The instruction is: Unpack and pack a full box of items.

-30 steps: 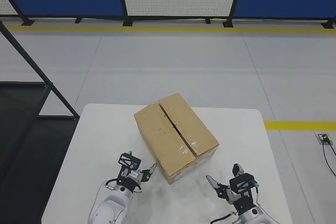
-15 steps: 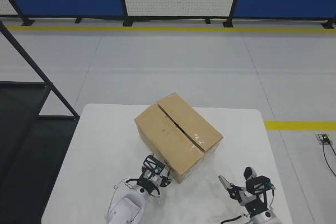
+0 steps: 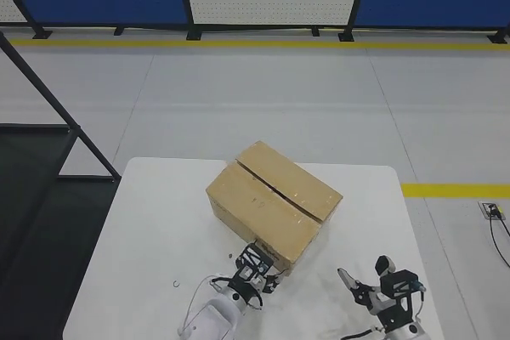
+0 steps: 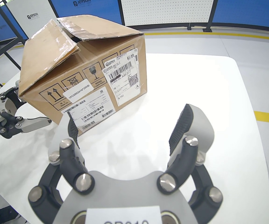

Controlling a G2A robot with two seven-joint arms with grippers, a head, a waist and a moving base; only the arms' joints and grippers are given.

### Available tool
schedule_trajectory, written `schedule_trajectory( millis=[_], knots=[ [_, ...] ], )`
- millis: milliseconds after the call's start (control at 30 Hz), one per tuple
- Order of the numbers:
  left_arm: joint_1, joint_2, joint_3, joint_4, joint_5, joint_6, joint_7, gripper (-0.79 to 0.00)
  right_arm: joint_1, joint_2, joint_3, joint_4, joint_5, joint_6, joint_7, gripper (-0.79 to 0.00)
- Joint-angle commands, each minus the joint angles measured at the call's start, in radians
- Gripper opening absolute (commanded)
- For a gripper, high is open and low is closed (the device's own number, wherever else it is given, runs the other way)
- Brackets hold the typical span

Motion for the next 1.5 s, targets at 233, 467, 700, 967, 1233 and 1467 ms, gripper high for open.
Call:
schedule_trajectory(
  millis=[233, 467, 700, 967, 1233, 1467],
  knots=[
    [0.133, 0.034, -0.269, -0.169, -0.086, 0.061, 0.047, 0.000, -0.004, -0.001, 0.007, -0.011, -0.006, -0.010, -0.003, 0.000],
    [0.147, 0.052, -0.478, -0.172, -0.213, 0.036, 0.006, 0.000, -0.004, -0.001, 0.005, -0.022, -0.034, -0.033, 0.002, 0.000],
    [0.117, 0.057, -0.508, -0.142, -0.231, -0.010, -0.060, 0.000, -0.027, 0.009, 0.007, -0.043, -0.132, -0.134, 0.020, 0.000],
    [0.108, 0.055, -0.519, -0.127, -0.254, 0.024, -0.054, 0.000, -0.022, 0.007, -0.002, -0.038, -0.097, -0.138, 0.015, 0.000],
    [-0.099, 0.044, -0.530, 0.089, -0.343, 0.128, -0.066, 0.000, 0.031, -0.008, -0.171, -0.049, -0.269, -0.057, 0.014, 0.000],
    [-0.204, 0.037, -0.491, 0.197, -0.345, 0.114, -0.056, 0.000, 0.072, -0.036, -0.311, 0.005, -0.368, 0.161, -0.075, 0.000]
  ],
)
